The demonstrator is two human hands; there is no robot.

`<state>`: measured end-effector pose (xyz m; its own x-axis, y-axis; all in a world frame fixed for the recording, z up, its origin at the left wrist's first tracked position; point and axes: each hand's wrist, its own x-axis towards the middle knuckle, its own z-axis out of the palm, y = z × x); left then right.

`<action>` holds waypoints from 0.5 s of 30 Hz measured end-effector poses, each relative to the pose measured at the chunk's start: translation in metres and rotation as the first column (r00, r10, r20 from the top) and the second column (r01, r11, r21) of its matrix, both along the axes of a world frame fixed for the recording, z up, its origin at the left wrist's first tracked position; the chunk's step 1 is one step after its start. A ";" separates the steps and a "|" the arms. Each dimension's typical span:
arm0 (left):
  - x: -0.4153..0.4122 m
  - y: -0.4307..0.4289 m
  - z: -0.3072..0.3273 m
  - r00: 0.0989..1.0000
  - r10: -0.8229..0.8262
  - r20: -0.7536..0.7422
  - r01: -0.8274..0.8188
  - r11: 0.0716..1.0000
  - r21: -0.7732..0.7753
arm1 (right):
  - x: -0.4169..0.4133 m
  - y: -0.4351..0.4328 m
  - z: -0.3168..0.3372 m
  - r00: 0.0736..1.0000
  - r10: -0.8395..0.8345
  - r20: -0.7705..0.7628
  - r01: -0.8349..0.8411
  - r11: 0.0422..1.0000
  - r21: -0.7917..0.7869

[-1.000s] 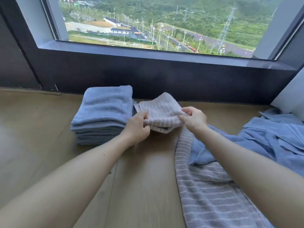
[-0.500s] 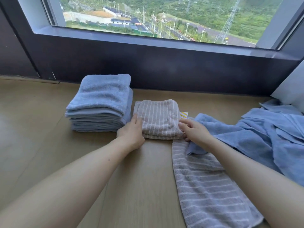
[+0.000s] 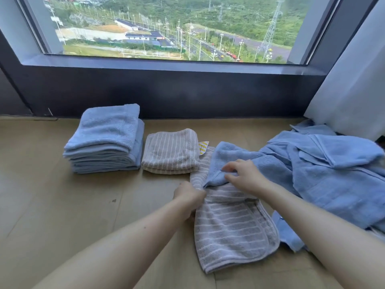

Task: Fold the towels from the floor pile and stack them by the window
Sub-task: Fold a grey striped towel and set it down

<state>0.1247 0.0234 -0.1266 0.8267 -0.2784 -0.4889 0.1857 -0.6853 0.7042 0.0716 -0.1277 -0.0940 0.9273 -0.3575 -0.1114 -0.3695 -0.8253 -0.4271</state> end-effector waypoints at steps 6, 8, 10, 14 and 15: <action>-0.009 -0.003 0.042 0.986 -0.123 0.113 0.133 0.987 -0.086 | -0.028 0.000 0.031 0.998 0.052 -0.043 -0.053 0.998 -0.021; -0.013 -0.003 0.065 0.962 -0.205 0.182 0.228 0.967 -0.115 | -0.034 0.002 0.051 0.997 0.073 -0.030 -0.074 0.997 -0.036; -0.017 -0.002 0.090 0.931 -0.272 0.241 0.311 0.940 -0.140 | -0.039 0.006 0.073 0.996 0.085 -0.014 -0.086 0.994 -0.063; -0.029 0.005 0.142 0.850 -0.353 0.390 0.419 0.903 -0.098 | -0.044 0.017 0.120 0.995 0.095 0.019 -0.093 0.992 -0.089; -0.032 0.009 0.155 0.830 -0.363 0.424 0.435 0.897 -0.083 | -0.046 0.020 0.133 0.995 0.100 0.027 -0.097 0.991 -0.089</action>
<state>0.0928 0.0326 0.0281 0.7360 -0.6736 -0.0676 -0.3902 -0.5037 0.7707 0.0260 -0.1075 0.0390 0.9609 -0.2717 -0.0540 -0.2724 -0.8916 -0.3618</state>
